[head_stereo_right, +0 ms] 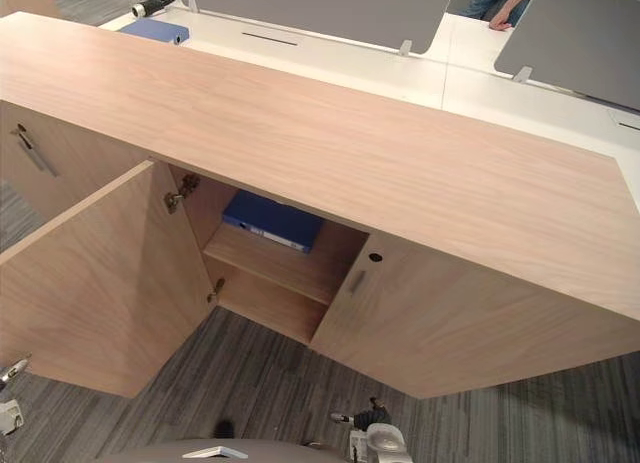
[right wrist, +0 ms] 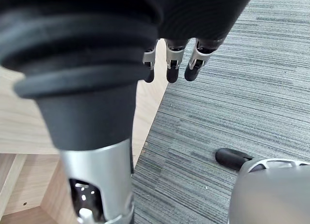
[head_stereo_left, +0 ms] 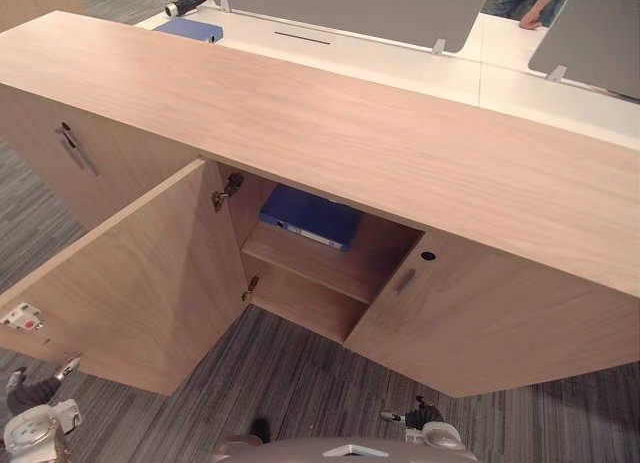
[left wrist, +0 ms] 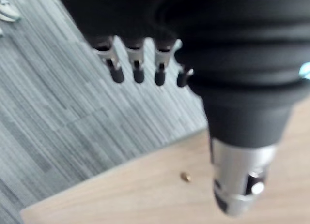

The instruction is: Walk over to the cabinet, pick up the folder, carry it to the office cabinet, place the folder inside the office cabinet, then close the office cabinet door

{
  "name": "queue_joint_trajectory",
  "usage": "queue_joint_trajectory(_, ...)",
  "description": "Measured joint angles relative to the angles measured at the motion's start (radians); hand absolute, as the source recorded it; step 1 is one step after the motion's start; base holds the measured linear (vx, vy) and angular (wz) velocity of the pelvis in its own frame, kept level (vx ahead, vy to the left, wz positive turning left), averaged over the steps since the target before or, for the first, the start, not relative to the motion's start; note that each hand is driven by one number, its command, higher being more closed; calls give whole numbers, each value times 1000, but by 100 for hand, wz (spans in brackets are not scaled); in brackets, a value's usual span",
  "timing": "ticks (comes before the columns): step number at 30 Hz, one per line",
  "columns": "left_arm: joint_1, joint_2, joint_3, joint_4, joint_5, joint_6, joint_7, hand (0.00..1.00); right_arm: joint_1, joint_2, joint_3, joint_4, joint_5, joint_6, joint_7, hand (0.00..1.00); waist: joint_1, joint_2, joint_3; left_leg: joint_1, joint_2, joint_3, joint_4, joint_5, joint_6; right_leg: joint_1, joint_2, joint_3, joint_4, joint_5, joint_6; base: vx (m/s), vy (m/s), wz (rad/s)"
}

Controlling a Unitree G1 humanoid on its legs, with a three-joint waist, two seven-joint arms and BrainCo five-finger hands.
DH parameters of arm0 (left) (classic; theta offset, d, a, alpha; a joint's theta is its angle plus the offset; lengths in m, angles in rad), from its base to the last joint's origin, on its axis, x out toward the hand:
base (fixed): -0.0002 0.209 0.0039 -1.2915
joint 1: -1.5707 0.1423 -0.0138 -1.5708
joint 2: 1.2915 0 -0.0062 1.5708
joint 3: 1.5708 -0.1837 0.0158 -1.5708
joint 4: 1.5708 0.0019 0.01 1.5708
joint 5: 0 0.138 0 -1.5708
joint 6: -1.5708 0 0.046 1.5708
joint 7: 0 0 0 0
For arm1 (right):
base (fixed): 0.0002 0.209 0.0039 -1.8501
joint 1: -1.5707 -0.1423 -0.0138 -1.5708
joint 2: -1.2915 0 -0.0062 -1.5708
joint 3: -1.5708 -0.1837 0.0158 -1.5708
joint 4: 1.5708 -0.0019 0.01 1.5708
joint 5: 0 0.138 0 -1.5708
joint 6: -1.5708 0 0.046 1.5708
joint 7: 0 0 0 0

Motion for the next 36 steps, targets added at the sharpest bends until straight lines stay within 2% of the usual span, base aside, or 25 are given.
queue_joint_trajectory(5, -17, 1, -73, 0, 20, 0, -25, 0, 5, 0, 2, -1, 0, 0, 1, 0, -1, -2, -1, 7, 1, 14, 0, -1, 0, 0, 0, 24, 0, 0, 0, -28, -6, -8)
queue_joint_trajectory(15, -15, 56, -142, 1, 51, 1, -38, 0, 22, -10, 1, -1, 0, 3, 13, 0, 9, -5, -3, 11, 0, 23, 0, -11, -6, 0, 0, 36, 0, 0, 0, -15, -6, -2)
queue_joint_trajectory(21, -14, 59, -186, 2, 58, 2, -40, 0, 22, -11, 0, 0, 0, 3, 19, 0, 20, -7, -4, 11, -3, 27, 0, -12, -3, 0, -1, 47, -3, -1, -1, 0, -2, 1)
queue_joint_trajectory(27, 21, 50, -259, 2, 58, 4, -46, 0, 22, -11, 0, 2, 0, 3, 21, 0, 22, -7, -4, 18, -8, 34, 0, -7, 5, 0, -5, 54, -5, -1, 0, -3, -4, 0)
queue_joint_trajectory(36, 99, -30, -380, 2, 62, 21, -92, 0, 26, -11, 0, 1, -8, 5, 42, 0, 15, 6, -2, 26, -12, 62, 0, -6, 6, -5, -10, 88, -8, 11, 11, -40, -6, -8)
